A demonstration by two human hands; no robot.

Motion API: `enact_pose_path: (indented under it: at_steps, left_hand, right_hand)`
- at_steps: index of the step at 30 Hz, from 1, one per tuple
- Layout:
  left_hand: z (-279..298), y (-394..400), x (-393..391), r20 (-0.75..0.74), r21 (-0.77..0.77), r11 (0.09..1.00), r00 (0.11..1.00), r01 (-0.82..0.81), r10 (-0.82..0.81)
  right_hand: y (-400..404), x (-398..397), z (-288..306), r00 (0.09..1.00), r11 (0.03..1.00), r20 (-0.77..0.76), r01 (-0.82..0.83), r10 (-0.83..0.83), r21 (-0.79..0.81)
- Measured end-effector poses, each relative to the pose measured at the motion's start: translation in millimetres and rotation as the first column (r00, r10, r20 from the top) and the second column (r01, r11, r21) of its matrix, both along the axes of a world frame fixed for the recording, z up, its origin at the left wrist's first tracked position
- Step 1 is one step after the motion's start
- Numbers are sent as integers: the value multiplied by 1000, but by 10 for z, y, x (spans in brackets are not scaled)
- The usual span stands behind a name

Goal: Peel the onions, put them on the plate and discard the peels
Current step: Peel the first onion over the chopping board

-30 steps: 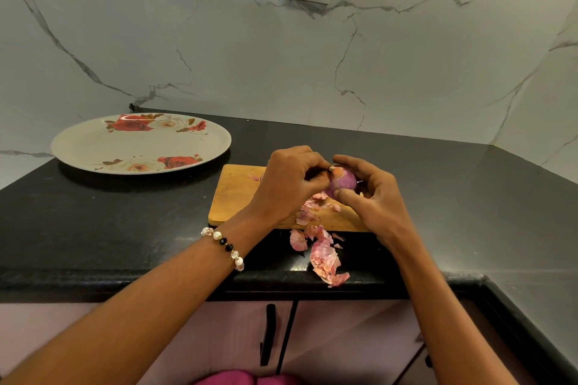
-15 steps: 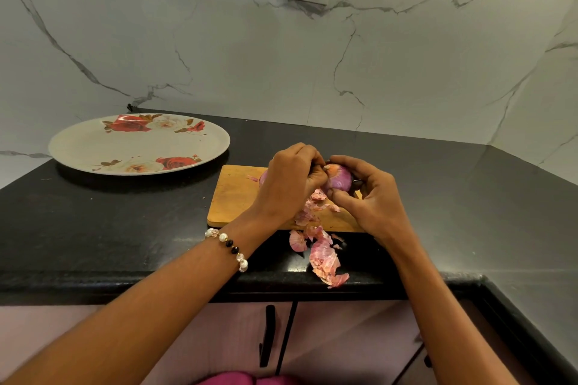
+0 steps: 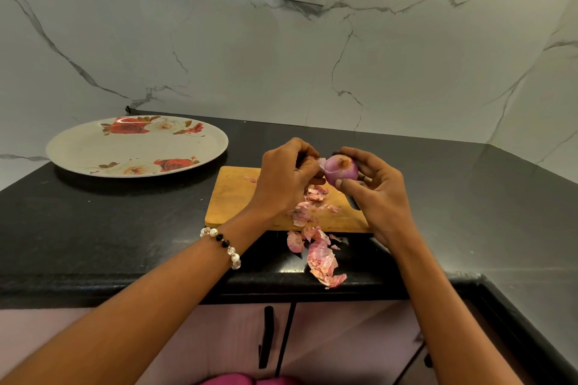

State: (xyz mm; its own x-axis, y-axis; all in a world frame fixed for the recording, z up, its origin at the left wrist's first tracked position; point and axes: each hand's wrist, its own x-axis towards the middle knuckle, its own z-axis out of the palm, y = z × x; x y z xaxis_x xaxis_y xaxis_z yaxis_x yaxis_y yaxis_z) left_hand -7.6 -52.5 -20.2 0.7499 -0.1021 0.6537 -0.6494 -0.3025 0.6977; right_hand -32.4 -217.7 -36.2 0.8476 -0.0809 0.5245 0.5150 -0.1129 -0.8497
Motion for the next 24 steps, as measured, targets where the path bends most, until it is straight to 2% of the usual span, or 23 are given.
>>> enact_pose_path:
  at_steps: [2, 9, 12, 14, 17, 19, 24]
  left_hand:
    - [13, -3, -20, -57, -71, 996, 996, 62, -66]
    - [-4, 6, 30, -144, -165, 977, 977, 132, -156]
    - [13, 24, 20, -158, -206, 959, 960, 196, -230]
    - [18, 22, 6, -150, -182, 953, 951, 241, -270]
    - [-15, 1, -15, -53, -41, 988, 987, 149, -152]
    - [-36, -2, -9, 27, -4, 997, 996, 82, -82]
    - [-76, 11, 49, 277, 125, 989, 960, -86, 48]
  right_hand:
    - [2, 4, -4, 1000, 997, -25, 3, -1, 72]
    - [7, 20, 29, 989, 961, -130, -37, 75, 273]
    - [9, 21, 72, 986, 929, -158, 14, 47, 369]
    - [-10, 32, 96, 985, 897, -172, 52, 27, 438]
    - [-13, 34, 76, 987, 931, -160, 40, 20, 363]
    - [-10, 35, 50, 989, 946, -146, 26, 23, 325]
    - [-16, 31, 39, 984, 966, -171, -1, 46, 257]
